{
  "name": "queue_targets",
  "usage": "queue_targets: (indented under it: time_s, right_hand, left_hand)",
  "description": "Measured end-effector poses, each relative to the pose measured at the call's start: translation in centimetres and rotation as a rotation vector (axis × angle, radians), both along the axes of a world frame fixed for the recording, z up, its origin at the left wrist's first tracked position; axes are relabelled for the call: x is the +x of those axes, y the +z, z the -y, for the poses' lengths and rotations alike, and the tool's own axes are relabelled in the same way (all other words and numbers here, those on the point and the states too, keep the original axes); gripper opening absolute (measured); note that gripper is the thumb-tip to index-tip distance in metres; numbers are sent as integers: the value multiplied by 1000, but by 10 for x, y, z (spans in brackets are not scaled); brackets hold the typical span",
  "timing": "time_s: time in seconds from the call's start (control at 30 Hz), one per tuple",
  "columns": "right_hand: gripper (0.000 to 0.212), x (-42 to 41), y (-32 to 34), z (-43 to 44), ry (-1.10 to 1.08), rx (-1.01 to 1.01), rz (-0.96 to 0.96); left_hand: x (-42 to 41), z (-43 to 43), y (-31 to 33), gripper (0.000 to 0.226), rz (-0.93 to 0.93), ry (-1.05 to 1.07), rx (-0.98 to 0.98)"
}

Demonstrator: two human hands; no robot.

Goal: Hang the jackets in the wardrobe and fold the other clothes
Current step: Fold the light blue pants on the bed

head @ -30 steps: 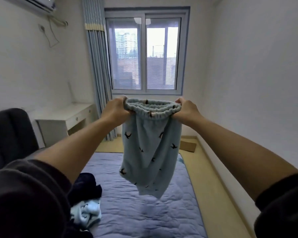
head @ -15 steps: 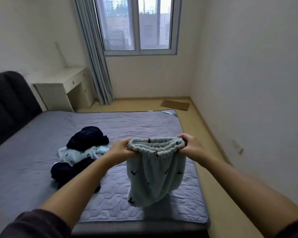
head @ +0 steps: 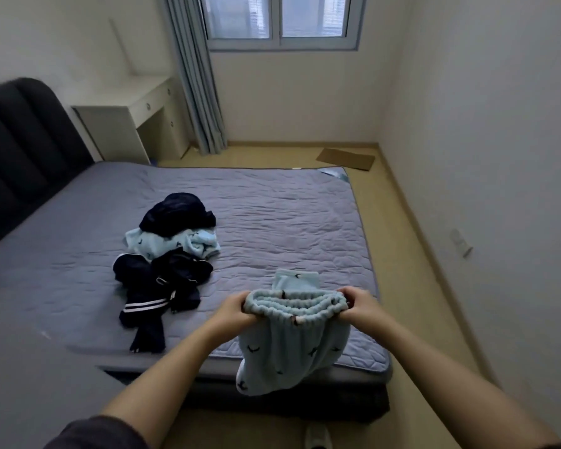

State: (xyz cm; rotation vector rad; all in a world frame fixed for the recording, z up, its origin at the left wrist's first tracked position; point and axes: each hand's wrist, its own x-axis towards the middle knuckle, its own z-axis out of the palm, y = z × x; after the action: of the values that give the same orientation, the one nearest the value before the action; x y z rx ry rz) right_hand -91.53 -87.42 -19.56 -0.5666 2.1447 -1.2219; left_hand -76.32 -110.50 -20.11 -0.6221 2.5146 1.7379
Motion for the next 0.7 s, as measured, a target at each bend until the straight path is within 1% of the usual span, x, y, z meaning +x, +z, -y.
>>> queue_targets:
  time_s: [0.13, 0.27, 0.4, 0.47, 0.57, 0.63, 0.7]
  right_hand:
    - [30, -55, -46, 19, -24, 35, 137]
    - [28, -121, -87, 46, -65, 56, 237]
    - [28, -176, -134, 78, -111, 73, 320]
    - [31, -203, -165, 97, -134, 87, 349]
    - [33, -252, -218, 132, -202, 66, 343]
    - [43, -288, -263, 158, -274, 39, 330]
    - [64, -311, -313, 173, -331, 84, 353]
  left_hand:
    - [-58, 8, -41, 37, 41, 78, 35]
    - [-131, 27, -78, 32, 102, 160, 59]
    - [-195, 54, -126, 31, 168, 217, 31]
    - [-224, 70, -156, 30, 190, 239, 27]
    - [-273, 102, -209, 31, 197, 268, 44]
    - [-307, 126, -254, 43, 193, 290, 49]
    - [-329, 142, -305, 66, 267, 339, 58]
